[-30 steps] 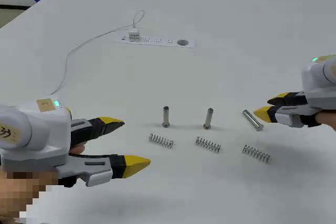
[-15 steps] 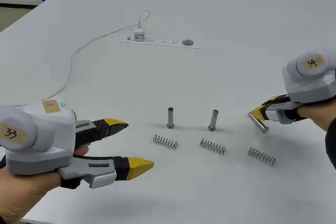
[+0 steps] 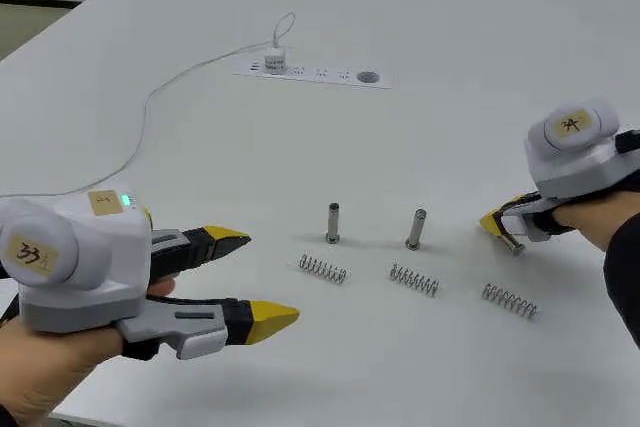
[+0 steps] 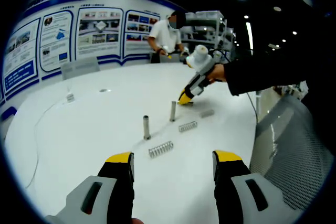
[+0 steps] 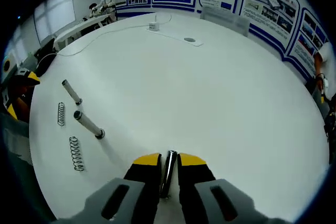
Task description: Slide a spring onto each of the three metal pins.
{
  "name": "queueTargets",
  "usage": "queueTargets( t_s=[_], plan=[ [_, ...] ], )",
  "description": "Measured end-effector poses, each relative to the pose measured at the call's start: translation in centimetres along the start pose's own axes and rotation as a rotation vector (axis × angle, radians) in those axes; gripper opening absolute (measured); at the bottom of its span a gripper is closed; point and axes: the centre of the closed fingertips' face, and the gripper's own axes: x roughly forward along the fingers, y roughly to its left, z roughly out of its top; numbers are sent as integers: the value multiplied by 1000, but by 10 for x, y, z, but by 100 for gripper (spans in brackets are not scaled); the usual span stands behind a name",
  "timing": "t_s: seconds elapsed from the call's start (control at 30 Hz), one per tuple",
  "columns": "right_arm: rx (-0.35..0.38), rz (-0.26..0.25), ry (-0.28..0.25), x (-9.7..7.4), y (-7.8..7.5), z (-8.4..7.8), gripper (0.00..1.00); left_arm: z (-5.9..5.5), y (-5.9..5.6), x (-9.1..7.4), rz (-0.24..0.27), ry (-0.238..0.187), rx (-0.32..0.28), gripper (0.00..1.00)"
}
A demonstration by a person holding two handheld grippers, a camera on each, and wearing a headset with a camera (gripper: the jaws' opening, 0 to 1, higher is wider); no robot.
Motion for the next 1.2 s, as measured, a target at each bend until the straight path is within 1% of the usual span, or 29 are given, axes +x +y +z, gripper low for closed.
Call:
queueTargets(
  t_s=[0.13, 0.17, 0.23, 0.37, 0.57, 0.7, 0.9, 1.03, 1.1, 1.2],
  plan=[
    [11, 4, 14, 2, -1, -2, 13, -1, 1, 0, 0, 1, -3, 62],
    [16, 8, 11, 3, -1, -1, 13, -1, 1, 1, 0, 1, -4, 62],
    [14, 0, 17, 3, -3, -1, 12, -1, 1, 1, 0, 1, -5, 62],
    [28, 13, 24, 5, -4, -1, 11, -2, 1, 2, -2, 3, -5, 62],
    [94, 27, 21, 6, -5, -2, 10, -2, 1, 2, -3, 2, -6, 62],
    [86, 23, 25, 5, -4, -2, 10, -2, 1, 2, -3, 2, -5, 61],
    [97, 4, 27, 5, -3, -3, 9, -1, 1, 1, 0, 0, -3, 61],
    [117, -4, 18, 5, -4, -3, 8, 1, 1, 1, 1, -2, -1, 61],
    [115, -14, 12, 4, -4, -3, 8, 1, 1, 0, 2, -4, 0, 61],
    [102, -8, 2, 0, 1, -1, 8, 1, 3, 0, 5, -6, -3, 61]
  ],
)
